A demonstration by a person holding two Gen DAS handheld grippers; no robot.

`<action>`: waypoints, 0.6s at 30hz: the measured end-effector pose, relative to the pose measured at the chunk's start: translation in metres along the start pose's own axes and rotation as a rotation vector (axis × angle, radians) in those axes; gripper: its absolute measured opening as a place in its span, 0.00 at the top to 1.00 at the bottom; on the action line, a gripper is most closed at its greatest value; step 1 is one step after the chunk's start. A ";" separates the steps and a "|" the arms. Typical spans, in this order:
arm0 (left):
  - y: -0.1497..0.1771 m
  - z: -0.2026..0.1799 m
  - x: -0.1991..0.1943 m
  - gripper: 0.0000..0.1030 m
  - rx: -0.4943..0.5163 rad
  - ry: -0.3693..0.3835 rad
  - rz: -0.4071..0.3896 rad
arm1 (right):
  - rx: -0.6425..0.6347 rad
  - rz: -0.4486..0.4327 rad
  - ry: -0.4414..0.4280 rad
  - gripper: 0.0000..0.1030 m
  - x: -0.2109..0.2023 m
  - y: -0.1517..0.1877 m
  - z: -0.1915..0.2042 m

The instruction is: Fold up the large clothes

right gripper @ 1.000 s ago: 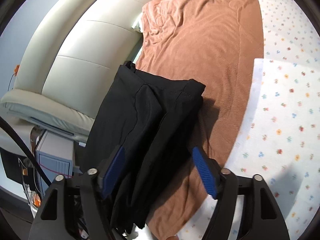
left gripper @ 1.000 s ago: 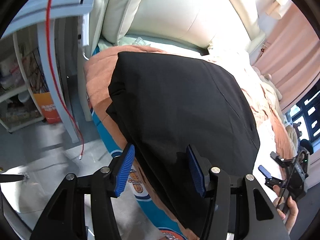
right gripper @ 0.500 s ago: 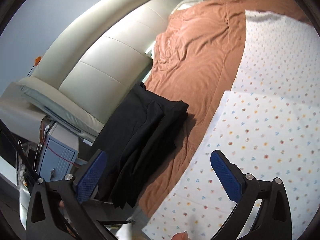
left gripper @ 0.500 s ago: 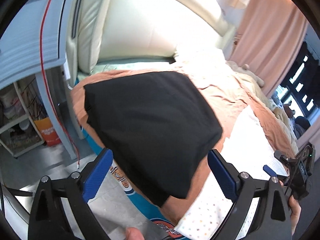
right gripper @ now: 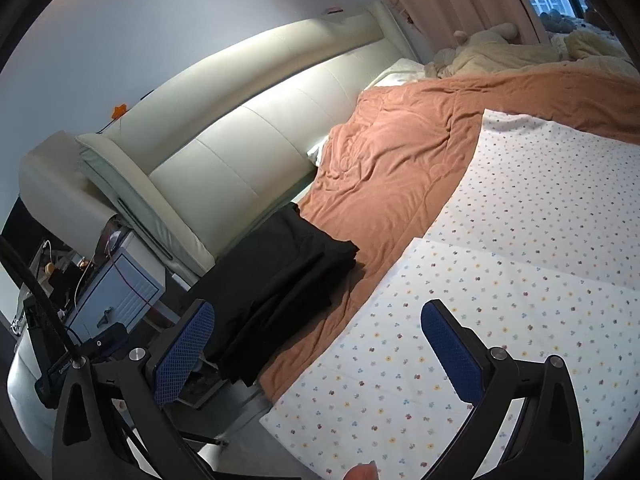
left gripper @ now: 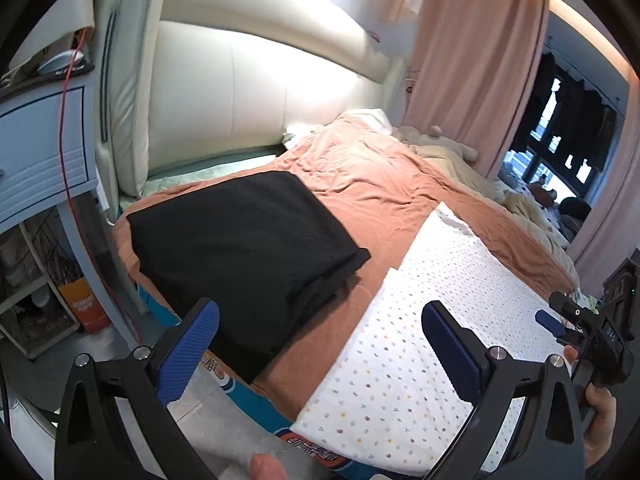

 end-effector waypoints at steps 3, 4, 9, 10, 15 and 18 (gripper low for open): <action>0.006 -0.022 -0.013 0.00 0.053 0.020 -0.008 | -0.036 -0.024 0.023 0.00 -0.029 0.011 0.002; 0.008 -0.028 -0.016 0.00 0.068 0.023 -0.012 | -0.040 -0.031 0.032 0.00 -0.039 0.015 0.001; 0.021 -0.060 -0.042 0.00 0.115 0.072 -0.037 | -0.048 -0.083 0.078 0.00 -0.085 0.033 -0.001; 0.024 -0.066 -0.048 0.00 0.123 0.082 -0.041 | -0.052 -0.093 0.090 0.00 -0.095 0.037 -0.001; 0.039 -0.092 -0.074 0.00 0.174 0.111 -0.068 | -0.074 -0.142 0.148 0.00 -0.139 0.061 0.007; 0.051 -0.106 -0.090 0.00 0.212 0.124 -0.081 | -0.085 -0.156 0.179 0.00 -0.151 0.075 0.013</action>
Point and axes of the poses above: each gripper's, at about its wrist camera, not at the fingertips, and x roughly the way its jaws point, z to its left, y to its underside, the point moved 5 cm from there along x, roughly the way its jaws point, and after that the axes turned 3 degrees about x, right-handed, at the moved point
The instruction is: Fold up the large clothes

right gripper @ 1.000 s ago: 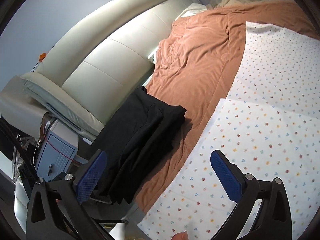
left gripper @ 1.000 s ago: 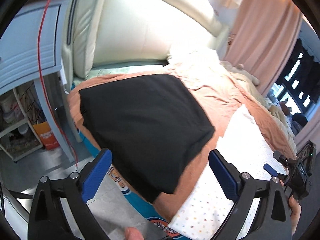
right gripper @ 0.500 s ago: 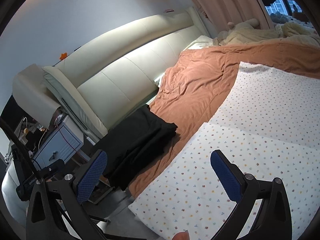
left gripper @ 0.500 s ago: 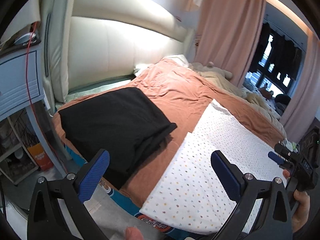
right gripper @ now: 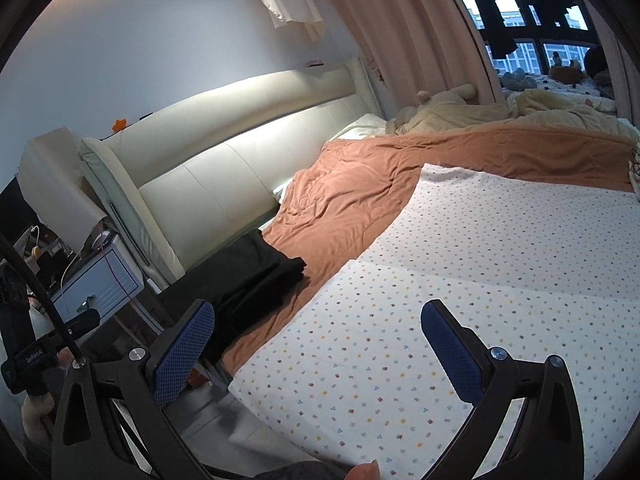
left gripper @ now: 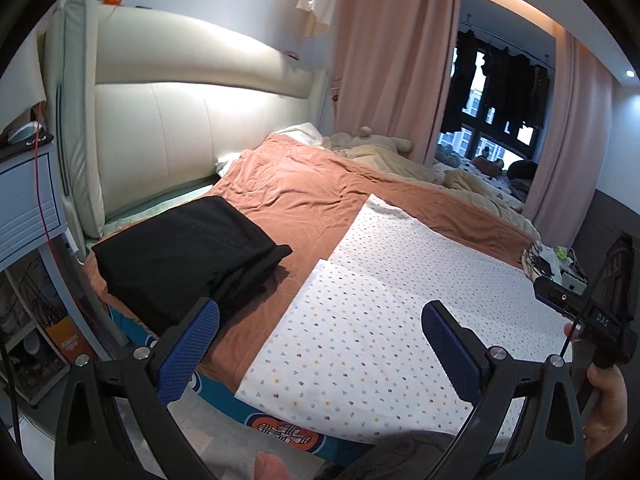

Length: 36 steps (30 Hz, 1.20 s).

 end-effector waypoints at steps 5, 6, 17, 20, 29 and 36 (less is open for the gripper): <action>0.014 -0.024 -0.022 0.00 0.052 0.006 -0.028 | -0.013 -0.012 0.042 0.00 -0.035 0.020 0.005; 0.017 -0.028 -0.026 0.00 0.057 0.007 -0.033 | -0.013 -0.014 0.042 0.00 -0.043 0.026 0.007; 0.059 -0.085 -0.066 0.00 0.168 0.051 -0.053 | -0.033 -0.092 0.144 0.00 -0.110 0.054 0.012; 0.070 -0.102 -0.076 0.00 0.207 0.075 -0.058 | -0.025 -0.096 0.179 0.00 -0.124 0.067 0.013; 0.092 -0.122 -0.101 0.00 0.197 0.131 -0.097 | -0.020 -0.125 0.254 0.00 -0.150 0.094 0.017; 0.110 -0.129 -0.111 0.00 0.181 0.140 -0.110 | -0.051 -0.130 0.327 0.00 -0.153 0.108 0.027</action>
Point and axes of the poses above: each gripper's, at about its wrist camera, not at the fingertips, and x roughly the way its jaws point, z to its left, y to its underside, the point moved 5 cm from there along x, roughly the way its jaws point, and after that the axes turned 3 degrees about x, right-handed, at the moved point
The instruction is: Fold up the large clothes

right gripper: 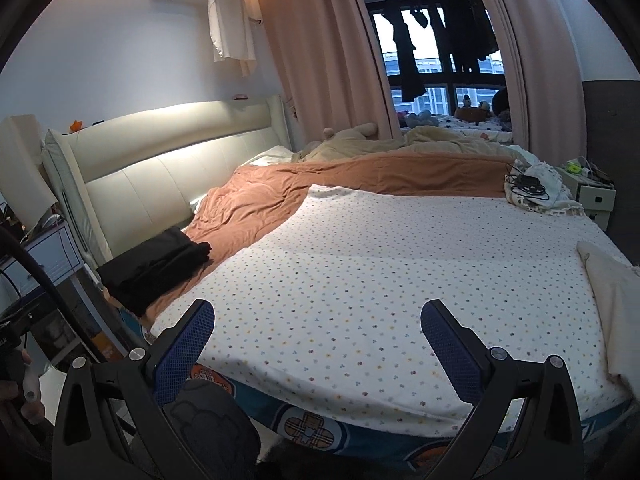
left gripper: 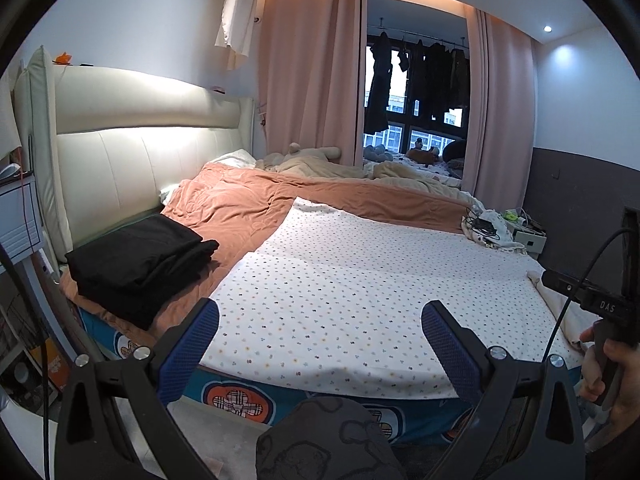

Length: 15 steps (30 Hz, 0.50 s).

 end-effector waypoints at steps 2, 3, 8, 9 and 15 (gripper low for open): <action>0.004 -0.003 -0.002 0.00 -0.001 0.013 0.003 | -0.011 -0.008 0.012 0.00 -0.004 0.004 0.006; 0.007 -0.004 -0.002 0.00 0.004 0.015 0.003 | -0.016 -0.012 0.017 0.00 -0.006 0.006 0.008; 0.016 -0.012 -0.009 0.00 0.034 0.005 -0.018 | 0.007 -0.028 0.013 0.00 -0.007 0.015 0.011; 0.016 -0.013 -0.010 0.00 0.037 0.003 -0.027 | 0.009 -0.028 0.015 0.00 -0.007 0.016 0.012; 0.017 -0.018 -0.011 0.00 0.062 0.000 -0.041 | 0.006 -0.031 0.023 0.00 -0.007 0.026 0.013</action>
Point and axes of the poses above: each gripper's, at about its wrist camera, not at the fingertips, and x roughly the way its jaws point, z to its left, y to its underside, the point moved 5 cm from there along x, roughly the way its jaws point, and after that the axes turned 3 degrees about x, right-handed, at the moved point
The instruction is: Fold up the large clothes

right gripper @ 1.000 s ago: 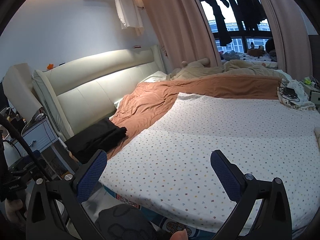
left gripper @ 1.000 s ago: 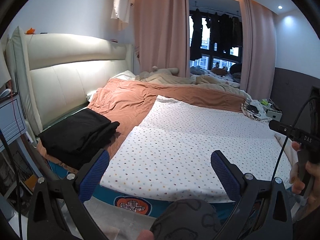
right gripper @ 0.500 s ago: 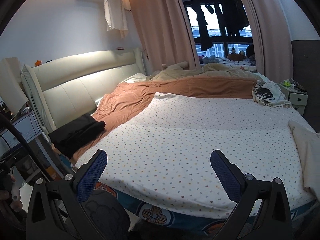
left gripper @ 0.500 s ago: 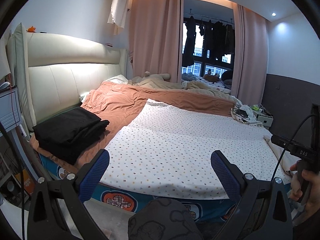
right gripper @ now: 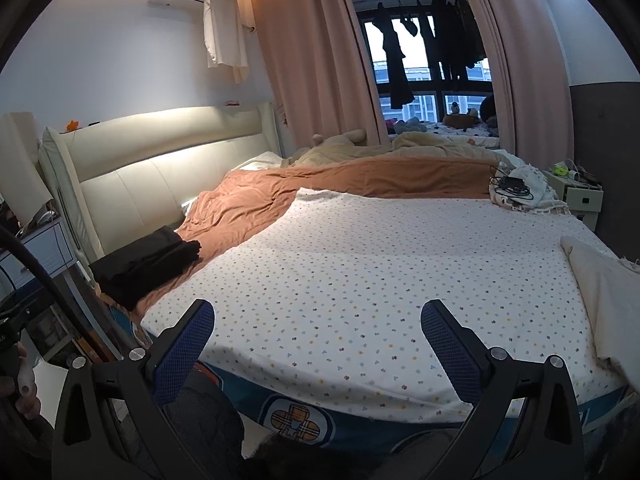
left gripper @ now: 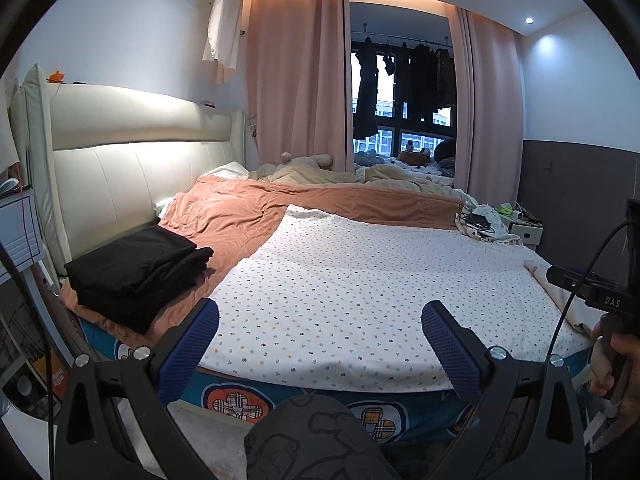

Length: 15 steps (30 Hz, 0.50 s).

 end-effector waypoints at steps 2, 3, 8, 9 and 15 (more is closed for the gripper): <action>0.000 0.001 0.000 0.00 -0.005 -0.005 -0.004 | 0.000 -0.001 -0.002 0.00 -0.001 0.002 0.000; 0.000 0.001 0.000 0.00 -0.008 -0.005 -0.003 | 0.000 0.000 0.000 0.00 0.001 0.002 0.002; 0.000 0.001 -0.002 0.00 -0.016 0.004 0.001 | 0.005 -0.002 -0.001 0.00 -0.002 0.009 -0.006; -0.001 0.001 -0.002 0.00 -0.016 0.009 0.003 | 0.006 0.000 -0.001 0.00 -0.001 0.009 -0.005; -0.002 0.002 -0.003 0.00 -0.010 0.001 0.004 | 0.005 0.008 0.001 0.00 0.000 0.011 -0.009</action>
Point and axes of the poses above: each gripper's, at about its wrist camera, not at the fingertips, and x roughly the way its jaws point, z to its left, y to its underside, the point moved 5 cm from there along x, roughly the way its jaws point, and after that the axes turned 3 degrees about x, right-handed, at the moved point
